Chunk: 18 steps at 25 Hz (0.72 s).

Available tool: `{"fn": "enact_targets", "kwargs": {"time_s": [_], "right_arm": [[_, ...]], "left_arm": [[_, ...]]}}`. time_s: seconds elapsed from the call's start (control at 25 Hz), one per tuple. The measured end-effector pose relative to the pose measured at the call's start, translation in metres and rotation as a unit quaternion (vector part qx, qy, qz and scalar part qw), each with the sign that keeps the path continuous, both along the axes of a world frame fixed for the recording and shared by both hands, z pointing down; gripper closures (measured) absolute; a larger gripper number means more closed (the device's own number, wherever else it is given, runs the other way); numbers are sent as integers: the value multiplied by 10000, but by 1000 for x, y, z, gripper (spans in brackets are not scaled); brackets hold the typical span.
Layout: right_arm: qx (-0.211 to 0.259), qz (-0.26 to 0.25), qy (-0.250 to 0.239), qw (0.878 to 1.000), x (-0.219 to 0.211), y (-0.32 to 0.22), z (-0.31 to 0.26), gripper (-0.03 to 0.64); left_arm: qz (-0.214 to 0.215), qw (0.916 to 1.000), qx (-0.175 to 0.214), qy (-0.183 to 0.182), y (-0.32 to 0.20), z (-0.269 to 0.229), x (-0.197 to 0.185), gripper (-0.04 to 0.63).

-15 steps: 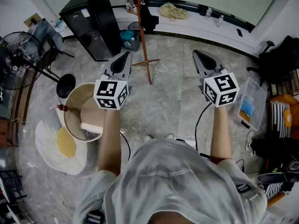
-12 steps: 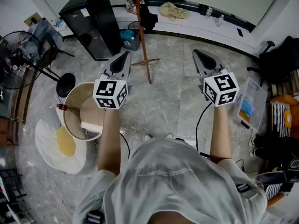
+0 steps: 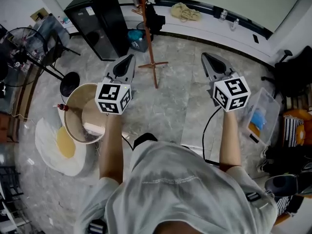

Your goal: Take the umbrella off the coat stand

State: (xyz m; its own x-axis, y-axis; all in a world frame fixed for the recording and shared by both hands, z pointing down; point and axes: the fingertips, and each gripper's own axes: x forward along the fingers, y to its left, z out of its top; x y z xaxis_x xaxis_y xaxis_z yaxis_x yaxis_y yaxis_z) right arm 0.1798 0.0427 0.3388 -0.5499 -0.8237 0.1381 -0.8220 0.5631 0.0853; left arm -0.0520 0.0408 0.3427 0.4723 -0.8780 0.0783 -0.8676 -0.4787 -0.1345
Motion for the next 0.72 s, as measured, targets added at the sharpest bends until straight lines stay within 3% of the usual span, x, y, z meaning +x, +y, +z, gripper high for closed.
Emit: {"fn": "enact_targets", "kwargs": {"time_s": [0.36, 0.72], "right_arm": [[-240, -220, -93, 9994, -3, -60, 17, 594], [-383, -221, 73, 9990, -34, -192, 30, 594]], "left_arm": [[-143, 9997, -182, 117, -54, 20, -10, 580], [-349, 9987, -382, 38, -193, 53, -54, 580]]}}
